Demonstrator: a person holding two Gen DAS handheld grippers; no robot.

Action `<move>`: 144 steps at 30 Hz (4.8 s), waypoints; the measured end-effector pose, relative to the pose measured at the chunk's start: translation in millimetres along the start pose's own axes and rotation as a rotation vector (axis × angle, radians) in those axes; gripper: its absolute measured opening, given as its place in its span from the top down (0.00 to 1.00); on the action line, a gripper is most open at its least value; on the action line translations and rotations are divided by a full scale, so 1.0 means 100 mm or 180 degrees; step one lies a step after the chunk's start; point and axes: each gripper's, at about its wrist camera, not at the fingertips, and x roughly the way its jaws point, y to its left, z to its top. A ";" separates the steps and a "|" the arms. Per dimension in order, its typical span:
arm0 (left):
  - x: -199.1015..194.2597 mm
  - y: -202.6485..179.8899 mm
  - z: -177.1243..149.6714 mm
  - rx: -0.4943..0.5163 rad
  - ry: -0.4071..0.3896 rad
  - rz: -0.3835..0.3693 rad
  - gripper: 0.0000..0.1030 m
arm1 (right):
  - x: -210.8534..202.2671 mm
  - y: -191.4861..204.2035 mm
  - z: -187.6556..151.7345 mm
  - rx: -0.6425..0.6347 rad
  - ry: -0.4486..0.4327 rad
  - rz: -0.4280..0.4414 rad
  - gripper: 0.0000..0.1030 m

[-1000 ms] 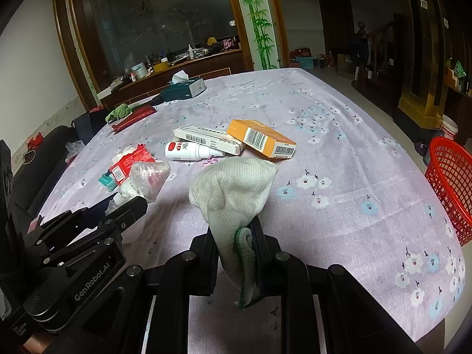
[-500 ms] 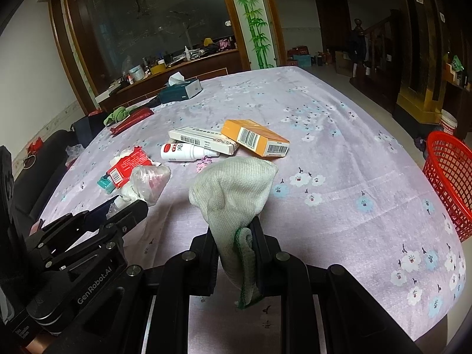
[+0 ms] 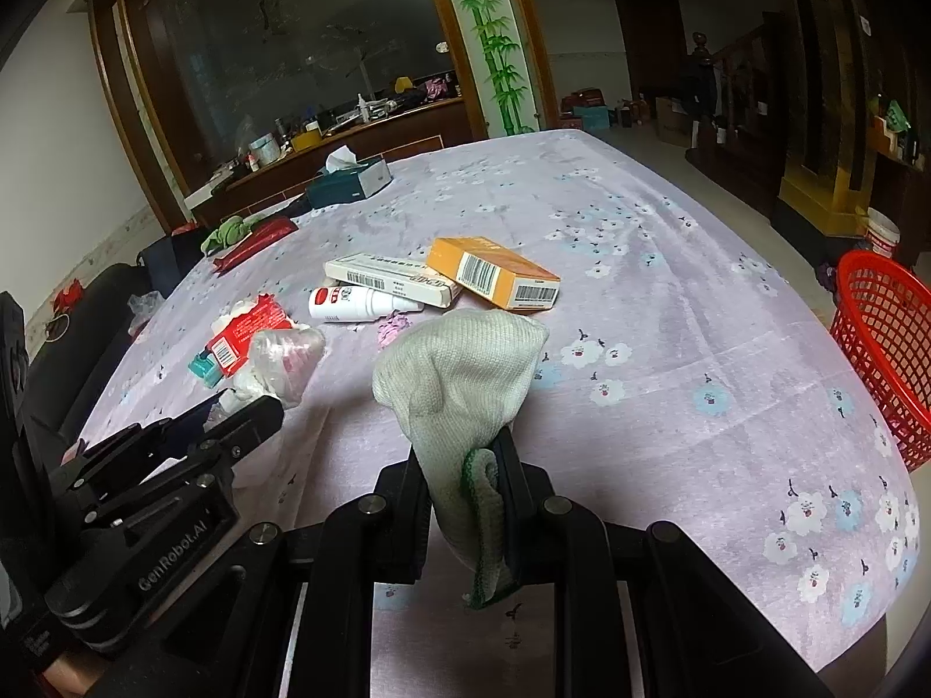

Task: Collect trash
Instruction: 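Hold the plastic bag and grey cloth lifted above the table, then carry the plastic bag and grey cloth over the red wastebasket, then open both tools to drop the bag and cloth into the wastebasket, then return both tools over the remaining trash on the table, then grasp the red snack box with left tool while right tool grasps orange medicine box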

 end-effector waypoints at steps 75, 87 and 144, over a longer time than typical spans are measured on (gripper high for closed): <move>0.05 -1.38 0.41 0.0884 0.0272 -0.1204 0.37 | -0.80 -1.38 0.17 0.0926 -0.0309 -0.0543 0.47; 0.01 -0.58 0.33 0.0436 0.0293 -0.0833 0.37 | -0.37 -0.75 0.00 0.0583 0.0024 -0.0327 0.45; 1.14 1.03 0.45 -0.0335 0.1031 -0.0650 0.91 | 0.09 -0.23 0.45 0.0147 0.0262 0.0010 0.45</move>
